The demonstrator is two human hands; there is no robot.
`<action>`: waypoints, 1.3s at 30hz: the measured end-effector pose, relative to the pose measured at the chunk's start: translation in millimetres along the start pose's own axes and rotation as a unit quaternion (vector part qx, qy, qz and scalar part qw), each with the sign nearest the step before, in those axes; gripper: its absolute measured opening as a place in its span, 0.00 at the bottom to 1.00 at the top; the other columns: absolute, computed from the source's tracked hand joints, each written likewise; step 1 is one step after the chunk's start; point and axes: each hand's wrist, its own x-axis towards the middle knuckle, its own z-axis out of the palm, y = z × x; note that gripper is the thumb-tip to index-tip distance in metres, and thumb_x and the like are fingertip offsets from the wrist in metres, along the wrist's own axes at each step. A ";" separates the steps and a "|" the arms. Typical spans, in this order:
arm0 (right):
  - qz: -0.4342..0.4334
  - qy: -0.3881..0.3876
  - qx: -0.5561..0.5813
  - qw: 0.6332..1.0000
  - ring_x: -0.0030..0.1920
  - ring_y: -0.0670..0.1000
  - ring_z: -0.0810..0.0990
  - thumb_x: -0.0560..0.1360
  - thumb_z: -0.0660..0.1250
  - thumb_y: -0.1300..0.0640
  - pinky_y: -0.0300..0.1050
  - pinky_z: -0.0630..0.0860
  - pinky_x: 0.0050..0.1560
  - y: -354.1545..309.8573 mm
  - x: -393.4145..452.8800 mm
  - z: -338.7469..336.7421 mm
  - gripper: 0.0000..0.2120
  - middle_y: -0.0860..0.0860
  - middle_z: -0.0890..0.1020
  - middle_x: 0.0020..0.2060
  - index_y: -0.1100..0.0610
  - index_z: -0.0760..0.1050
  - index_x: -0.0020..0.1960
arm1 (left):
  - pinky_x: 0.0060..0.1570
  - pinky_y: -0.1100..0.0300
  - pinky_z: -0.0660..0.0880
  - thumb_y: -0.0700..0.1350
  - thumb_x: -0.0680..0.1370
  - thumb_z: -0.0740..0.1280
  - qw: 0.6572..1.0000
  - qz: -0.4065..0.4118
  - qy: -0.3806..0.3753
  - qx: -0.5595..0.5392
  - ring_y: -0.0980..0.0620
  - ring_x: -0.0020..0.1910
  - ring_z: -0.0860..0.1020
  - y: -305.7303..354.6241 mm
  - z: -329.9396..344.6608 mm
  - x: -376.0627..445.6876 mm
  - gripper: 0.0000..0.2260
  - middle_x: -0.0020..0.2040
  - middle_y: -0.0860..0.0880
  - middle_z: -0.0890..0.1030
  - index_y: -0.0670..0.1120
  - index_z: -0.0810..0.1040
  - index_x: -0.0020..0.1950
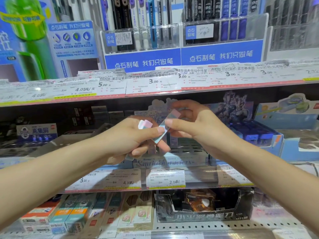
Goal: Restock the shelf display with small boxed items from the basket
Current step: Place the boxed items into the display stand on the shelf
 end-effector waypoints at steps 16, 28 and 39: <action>-0.079 0.004 -0.304 0.949 0.37 0.52 0.77 0.68 0.72 0.64 0.39 0.73 0.43 12.3 11.3 -21.6 0.19 0.51 0.76 0.44 0.42 0.68 0.41 | 0.46 0.58 0.75 0.38 0.76 0.59 0.787 0.152 0.058 0.595 0.56 0.45 0.78 -8.0 -22.1 0.9 0.27 0.63 0.57 0.78 0.64 0.65 0.69; -0.085 -0.012 -0.362 0.928 0.37 0.53 0.79 0.68 0.72 0.64 0.38 0.75 0.42 22.5 14.1 -21.2 0.13 0.53 0.79 0.45 0.50 0.74 0.46 | 0.26 0.72 0.66 0.35 0.74 0.57 0.806 0.107 -0.011 0.582 0.72 0.29 0.70 -2.8 -23.3 3.4 0.31 0.39 0.55 0.81 0.64 0.63 0.70; -0.069 -0.062 -0.391 0.916 0.49 0.51 0.77 0.70 0.61 0.71 0.24 0.66 0.42 18.5 16.0 -21.4 0.15 0.54 0.80 0.48 0.57 0.83 0.45 | 0.35 0.63 0.73 0.36 0.73 0.56 0.807 0.124 -0.025 0.577 0.63 0.31 0.74 -6.6 -30.5 8.5 0.33 0.40 0.53 0.82 0.72 0.61 0.66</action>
